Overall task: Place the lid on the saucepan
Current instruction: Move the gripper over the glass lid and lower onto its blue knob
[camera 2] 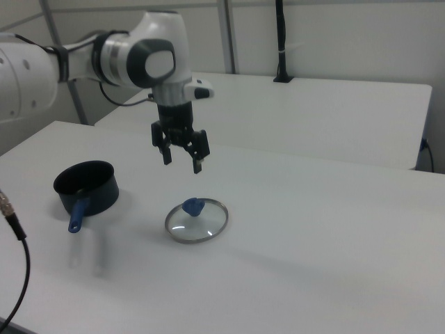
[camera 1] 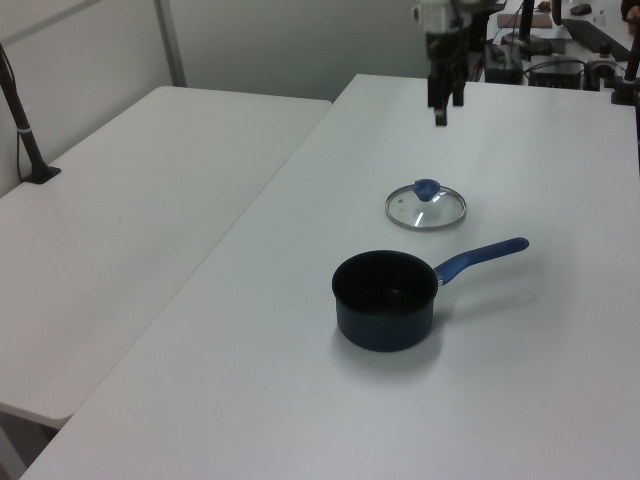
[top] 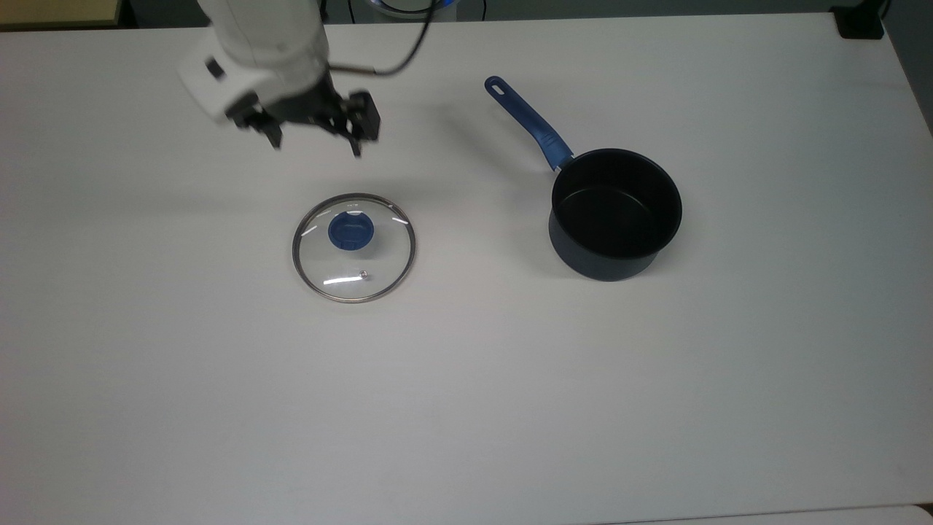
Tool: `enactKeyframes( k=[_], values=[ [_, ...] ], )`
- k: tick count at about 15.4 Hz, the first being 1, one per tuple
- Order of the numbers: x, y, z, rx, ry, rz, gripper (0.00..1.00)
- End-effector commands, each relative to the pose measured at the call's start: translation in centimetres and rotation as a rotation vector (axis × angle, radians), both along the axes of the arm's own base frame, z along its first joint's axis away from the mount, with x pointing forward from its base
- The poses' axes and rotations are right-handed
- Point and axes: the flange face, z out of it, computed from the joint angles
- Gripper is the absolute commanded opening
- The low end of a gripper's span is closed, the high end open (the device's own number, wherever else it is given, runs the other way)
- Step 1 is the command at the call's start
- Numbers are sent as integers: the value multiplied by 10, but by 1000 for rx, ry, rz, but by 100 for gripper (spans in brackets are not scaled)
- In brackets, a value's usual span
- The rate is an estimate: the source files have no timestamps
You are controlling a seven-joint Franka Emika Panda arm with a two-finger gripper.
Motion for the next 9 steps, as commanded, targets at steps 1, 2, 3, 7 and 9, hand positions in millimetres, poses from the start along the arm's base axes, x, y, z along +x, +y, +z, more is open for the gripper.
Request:
enactKeyframes(
  k=[1, 2, 3, 7, 9],
  values=[
    [16, 17, -36, 8, -7, 32, 100],
    [18, 22, -50, 6, 1, 45, 100],
    [21, 29, -61, 1, -3, 58, 100],
    [28, 41, -101, -8, -8, 79, 100],
    [30, 43, -115, -12, 8, 84, 100]
  ],
)
